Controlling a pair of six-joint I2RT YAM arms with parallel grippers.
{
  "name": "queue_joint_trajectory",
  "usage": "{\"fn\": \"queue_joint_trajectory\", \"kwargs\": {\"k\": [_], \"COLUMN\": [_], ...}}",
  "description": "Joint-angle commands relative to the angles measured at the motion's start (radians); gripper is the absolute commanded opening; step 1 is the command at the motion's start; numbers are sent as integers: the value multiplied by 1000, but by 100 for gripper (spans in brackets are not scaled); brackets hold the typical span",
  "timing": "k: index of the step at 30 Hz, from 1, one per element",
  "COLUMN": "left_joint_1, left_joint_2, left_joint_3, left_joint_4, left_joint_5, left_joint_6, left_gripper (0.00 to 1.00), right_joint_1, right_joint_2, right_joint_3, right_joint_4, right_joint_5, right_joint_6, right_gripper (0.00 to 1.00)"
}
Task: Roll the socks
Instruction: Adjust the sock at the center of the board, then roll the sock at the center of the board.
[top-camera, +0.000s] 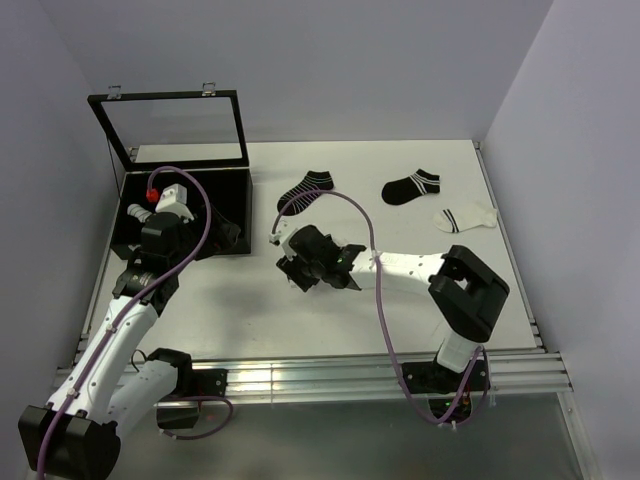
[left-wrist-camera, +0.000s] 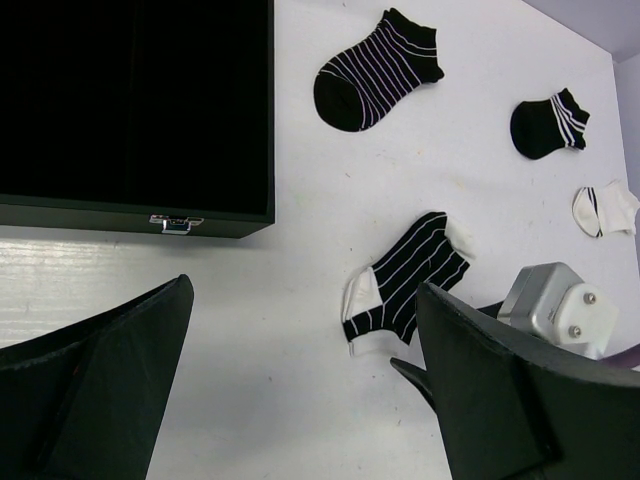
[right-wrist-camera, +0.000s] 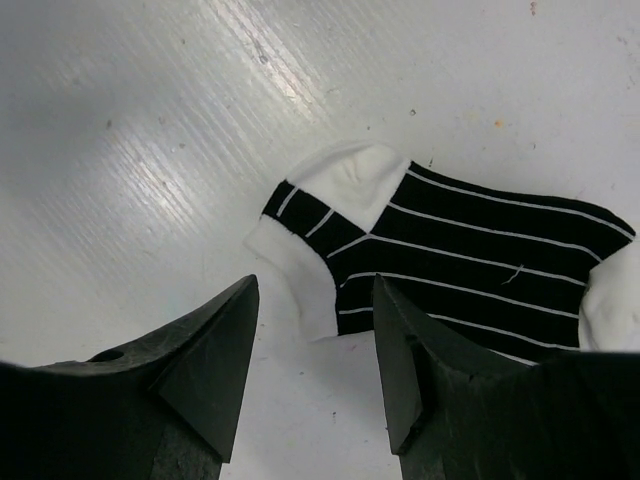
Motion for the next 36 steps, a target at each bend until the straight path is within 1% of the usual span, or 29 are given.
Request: {"fn": "queue_joint_trajectory", "kwargs": {"k": [1, 8, 19, 23, 28, 29, 33, 34, 35, 36], "left_joint_1": [0, 0, 0, 0, 0, 0, 0, 0, 0, 0], "left_joint_2": [-2, -2, -2, -2, -2, -2, -1, -1, 1, 2], "left_joint_3": [-6, -6, -6, -7, -7, -7, -9, -9, -9, -10], "left_joint_4": [33, 33, 35, 33, 35, 35, 37, 38, 41, 43], "left_joint_5": [-8, -5, -4, -4, -2, -2, 2, 4, 4, 7], "left_joint_6": [5, 6, 6, 6, 5, 5, 3, 2, 2, 2], "left_gripper": [98, 98, 98, 98, 98, 98, 98, 98, 98, 98], "right_joint_1": [24, 44, 51, 53, 71, 74, 85, 87, 87, 87], "right_joint_2": [13, 62, 111, 135, 161, 166, 192, 197, 207, 210], "right_joint_3": [2, 25, 24, 30, 30, 30, 30, 28, 30, 30], "right_joint_4": [36, 8, -2, -15, -16, -16, -18, -16, -18, -18], "right_joint_5": [32, 11, 46, 60, 97, 106, 144, 149, 155, 163], "right_joint_6": [-77, -112, -132, -138, -143, -141, -141, -137, -132, -129], "right_gripper": [57, 57, 56, 51, 50, 47, 39, 36, 29, 26]}}
